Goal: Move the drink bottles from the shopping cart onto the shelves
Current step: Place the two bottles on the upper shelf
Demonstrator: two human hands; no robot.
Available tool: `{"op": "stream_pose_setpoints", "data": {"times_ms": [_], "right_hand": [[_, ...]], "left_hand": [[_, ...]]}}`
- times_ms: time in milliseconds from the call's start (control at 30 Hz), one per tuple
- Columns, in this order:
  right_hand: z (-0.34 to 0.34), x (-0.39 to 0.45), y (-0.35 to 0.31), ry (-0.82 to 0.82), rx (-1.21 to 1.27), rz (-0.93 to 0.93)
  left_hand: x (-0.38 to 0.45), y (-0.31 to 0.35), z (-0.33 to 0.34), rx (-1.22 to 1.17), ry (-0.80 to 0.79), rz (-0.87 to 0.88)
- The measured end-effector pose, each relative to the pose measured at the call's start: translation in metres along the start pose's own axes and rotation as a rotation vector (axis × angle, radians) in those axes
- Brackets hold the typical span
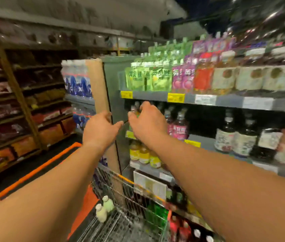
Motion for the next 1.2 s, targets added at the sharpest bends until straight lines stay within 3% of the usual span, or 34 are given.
{"op": "stream_pose_setpoints", "data": {"times_ms": [267, 500, 867, 1200], "right_hand": [[-0.197, -0.057, 0.164, 0.132, -0.133, 0.144], [-0.305, -0.109, 0.277, 0.197, -0.188, 0.211], [-0.368, -0.104, 0.376, 0.346, -0.293, 0.36], [-0.372, -0.076, 0.449, 0.404, -0.382, 0.464]], "left_hand": [[-0.093, 0.226, 0.073, -0.196, -0.122, 0.181], [-0.16, 0.348, 0.116, -0.322, -0.197, 0.243], [-0.162, 0.456, 0.197, -0.397, -0.312, 0.378], [-0.144, 0.502, 0.283, -0.418, -0.411, 0.475]]}}
Point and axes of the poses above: each hand's wrist, its own x-axis towards the middle knuckle, its own z-axis out of the palm, y = z × x, the point moved 4 cm from there along x, towards the middle knuckle, and after that the axes turned 14 degrees about -x, right-handed, at the moved point
